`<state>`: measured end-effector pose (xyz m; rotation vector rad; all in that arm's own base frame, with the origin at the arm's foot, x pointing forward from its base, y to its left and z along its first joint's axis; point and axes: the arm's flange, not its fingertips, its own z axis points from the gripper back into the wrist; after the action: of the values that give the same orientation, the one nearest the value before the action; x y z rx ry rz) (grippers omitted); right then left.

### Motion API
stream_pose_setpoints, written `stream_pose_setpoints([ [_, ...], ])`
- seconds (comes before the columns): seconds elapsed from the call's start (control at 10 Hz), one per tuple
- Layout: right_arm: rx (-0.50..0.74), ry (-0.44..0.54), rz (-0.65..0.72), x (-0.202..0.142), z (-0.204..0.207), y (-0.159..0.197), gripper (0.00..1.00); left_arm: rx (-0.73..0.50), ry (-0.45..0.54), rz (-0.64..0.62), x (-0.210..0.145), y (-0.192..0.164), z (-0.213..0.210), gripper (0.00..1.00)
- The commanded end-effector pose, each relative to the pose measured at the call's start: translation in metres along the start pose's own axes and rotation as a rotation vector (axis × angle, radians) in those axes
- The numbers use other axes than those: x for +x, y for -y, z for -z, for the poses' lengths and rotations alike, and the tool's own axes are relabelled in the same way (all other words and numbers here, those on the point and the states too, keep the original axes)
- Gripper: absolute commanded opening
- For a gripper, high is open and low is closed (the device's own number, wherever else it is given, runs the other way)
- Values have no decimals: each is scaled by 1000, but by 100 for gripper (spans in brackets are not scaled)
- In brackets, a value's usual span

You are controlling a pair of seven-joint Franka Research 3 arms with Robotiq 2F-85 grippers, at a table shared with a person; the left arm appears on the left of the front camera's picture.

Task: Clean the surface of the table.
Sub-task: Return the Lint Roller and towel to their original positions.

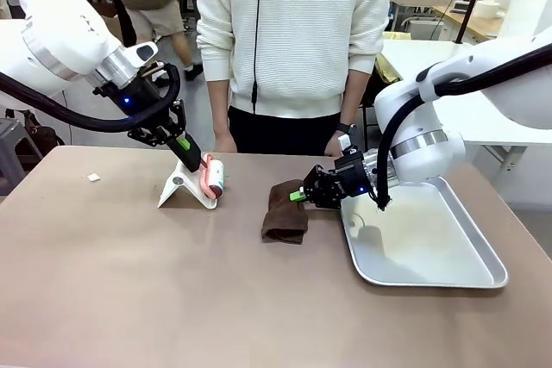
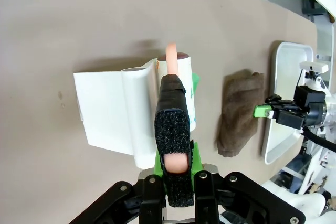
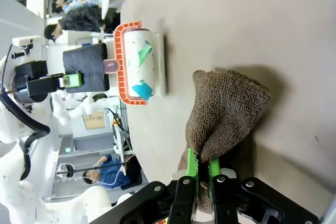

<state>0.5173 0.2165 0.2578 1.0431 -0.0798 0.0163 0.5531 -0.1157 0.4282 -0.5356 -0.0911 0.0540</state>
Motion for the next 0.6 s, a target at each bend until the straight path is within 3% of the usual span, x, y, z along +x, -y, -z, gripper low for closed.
stream_pose_setpoints([
  [0.0,-18,-14,25,9,5,0,9,34,-12,-52,-10,-4,-7,20],
  [0.5,-24,-15,34,11,5,3,9,42,-17,-83,-8,-11,-1,20],
])
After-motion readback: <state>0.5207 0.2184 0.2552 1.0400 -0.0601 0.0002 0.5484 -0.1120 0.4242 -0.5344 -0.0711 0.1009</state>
